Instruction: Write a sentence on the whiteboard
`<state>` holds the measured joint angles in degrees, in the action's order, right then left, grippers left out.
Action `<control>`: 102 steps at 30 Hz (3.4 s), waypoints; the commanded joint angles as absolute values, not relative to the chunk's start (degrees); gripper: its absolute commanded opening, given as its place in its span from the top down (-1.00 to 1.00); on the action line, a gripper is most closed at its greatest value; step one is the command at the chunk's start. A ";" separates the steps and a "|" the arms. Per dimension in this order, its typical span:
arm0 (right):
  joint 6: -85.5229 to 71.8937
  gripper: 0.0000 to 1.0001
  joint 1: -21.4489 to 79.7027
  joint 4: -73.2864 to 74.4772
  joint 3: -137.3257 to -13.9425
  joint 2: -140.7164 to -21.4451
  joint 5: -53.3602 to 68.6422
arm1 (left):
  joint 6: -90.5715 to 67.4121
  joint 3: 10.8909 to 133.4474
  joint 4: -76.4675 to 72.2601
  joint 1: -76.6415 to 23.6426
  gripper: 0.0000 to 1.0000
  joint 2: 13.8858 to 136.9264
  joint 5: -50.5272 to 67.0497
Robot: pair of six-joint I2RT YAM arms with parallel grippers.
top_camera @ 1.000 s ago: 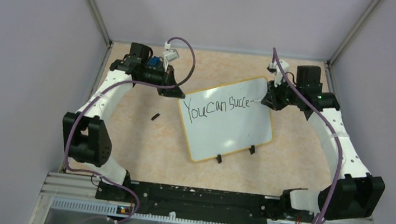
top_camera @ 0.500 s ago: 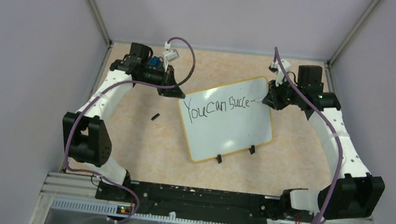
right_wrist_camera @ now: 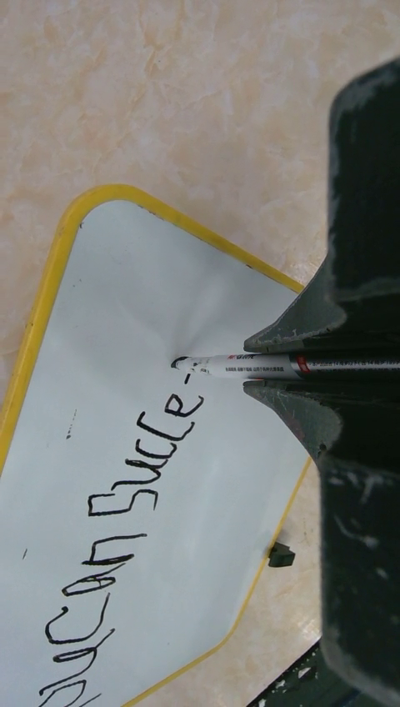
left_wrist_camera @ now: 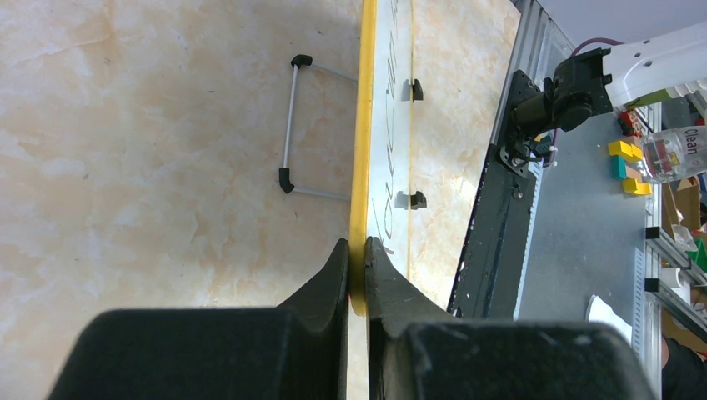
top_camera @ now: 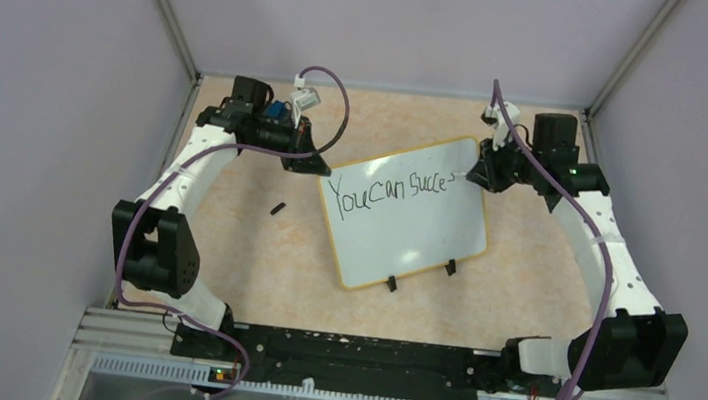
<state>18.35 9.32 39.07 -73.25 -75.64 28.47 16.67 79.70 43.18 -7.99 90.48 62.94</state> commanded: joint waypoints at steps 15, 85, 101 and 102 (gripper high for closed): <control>21.21 1.00 10.90 40.01 -71.45 -74.08 27.38 | 18.63 78.45 43.59 -9.49 1.00 89.54 62.66; 22.00 1.00 8.29 40.43 -70.31 -72.91 26.33 | 18.59 78.27 43.42 -9.49 1.00 89.53 62.74; 20.11 1.00 7.71 38.06 -75.72 -74.79 24.30 | 18.65 78.26 43.46 -9.58 1.00 89.47 62.61; 19.93 1.00 7.71 37.84 -76.06 -74.87 24.31 | 18.68 78.25 43.42 -9.58 1.00 89.53 62.60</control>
